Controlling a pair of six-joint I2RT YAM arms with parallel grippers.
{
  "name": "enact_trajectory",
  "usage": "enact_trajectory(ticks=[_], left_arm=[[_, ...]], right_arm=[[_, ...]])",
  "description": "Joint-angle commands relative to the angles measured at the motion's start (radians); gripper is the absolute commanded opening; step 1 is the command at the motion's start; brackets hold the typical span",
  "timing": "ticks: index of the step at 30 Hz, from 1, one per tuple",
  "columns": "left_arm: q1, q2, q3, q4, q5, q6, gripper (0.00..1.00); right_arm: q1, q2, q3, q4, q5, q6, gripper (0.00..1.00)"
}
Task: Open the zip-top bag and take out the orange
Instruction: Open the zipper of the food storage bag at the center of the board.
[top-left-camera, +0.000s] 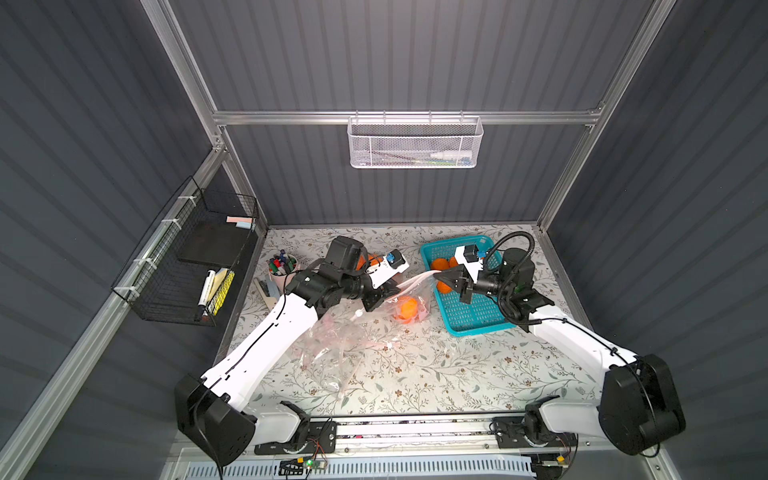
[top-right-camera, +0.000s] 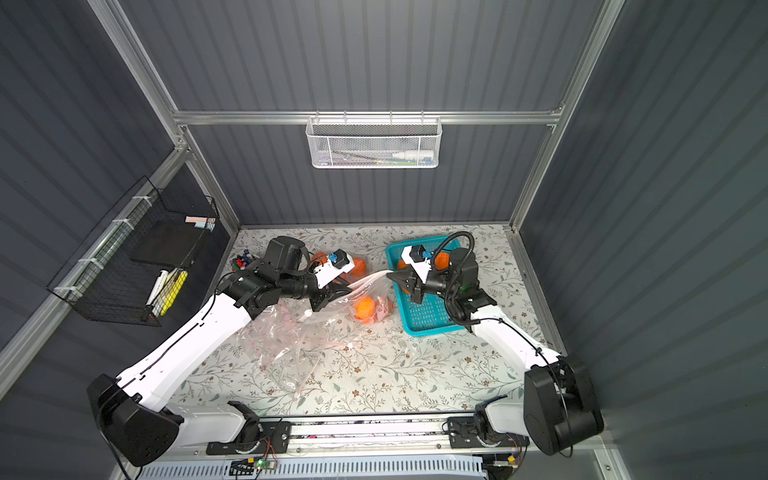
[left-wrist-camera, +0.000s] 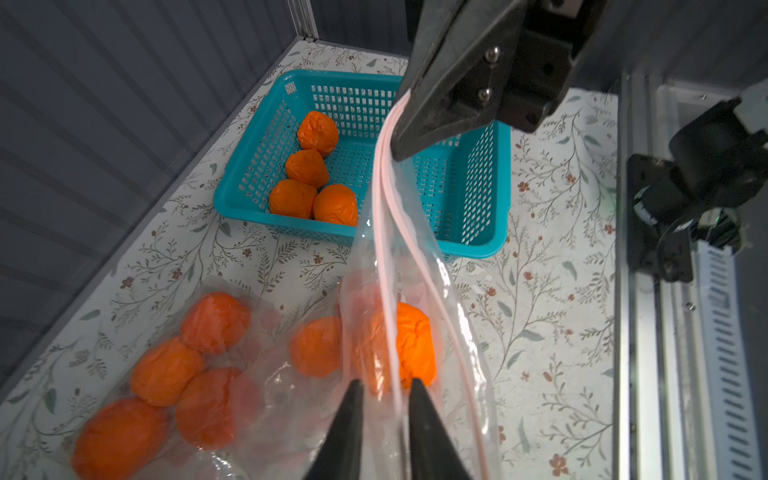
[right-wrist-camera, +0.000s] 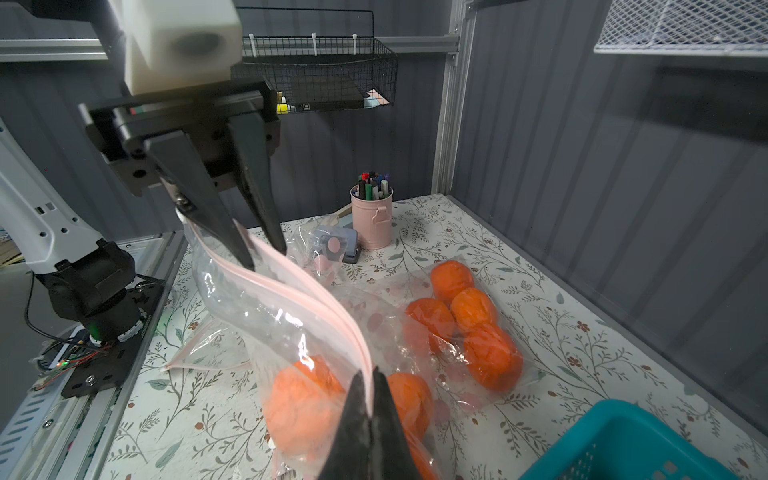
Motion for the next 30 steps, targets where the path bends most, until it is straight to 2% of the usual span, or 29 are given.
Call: enact_trajectory(ticks=[1,4,5,6,9,13,14,16,18,21,24,26,28,30], left_arm=[[0.003,-0.002,0.006,0.035,0.000,0.025,0.00],[0.003,-0.040,0.048,0.139,-0.094,-0.051,0.00],[0.003,-0.053,0.072,0.185,-0.152,-0.106,0.00],[0.004,-0.061,0.097,0.193,-0.159,-0.172,0.00],[0.004,-0.062,0.229,0.195,-0.309,-0.248,0.00],[0.003,-0.032,0.427,0.102,-0.591,-0.292,0.00],[0.003,-0.031,0.457,0.091,-0.640,-0.300,0.00],[0.003,-0.039,0.481,0.071,-0.668,-0.310,0.00],[0.003,-0.066,0.448,0.071,-0.618,-0.328,0.00],[0.003,-0.141,0.263,0.070,-0.418,-0.386,0.00],[0.003,-0.246,-0.083,0.206,-0.221,-0.518,0.00],[-0.001,-0.296,-0.317,0.339,-0.127,-0.651,0.00],[-0.009,-0.309,-0.466,0.427,-0.061,-0.744,0.00],[-0.028,-0.320,-0.555,0.485,-0.044,-0.789,0.00]], right_arm=[[0.004,-0.006,0.032,0.013,-0.003,0.027,0.09],[0.004,-0.037,0.039,0.016,0.052,0.080,0.44],[0.004,-0.050,0.040,0.013,0.085,0.104,0.52],[0.004,-0.062,0.040,0.010,0.113,0.119,0.56],[0.002,-0.113,0.028,0.009,0.191,0.157,0.62],[0.002,-0.182,0.026,-0.014,0.227,0.178,0.64],[0.002,-0.190,0.031,-0.022,0.235,0.192,0.64],[0.002,-0.197,0.041,-0.040,0.237,0.218,0.64],[0.002,-0.197,0.050,-0.057,0.231,0.245,0.65],[0.002,-0.205,0.060,-0.106,0.213,0.297,0.64],[0.003,-0.215,0.052,-0.140,0.193,0.380,0.64],[0.004,-0.219,0.049,-0.180,0.155,0.433,0.61],[0.006,-0.219,0.045,-0.222,0.122,0.517,0.57],[0.017,-0.216,0.026,-0.232,0.075,0.617,0.51]])
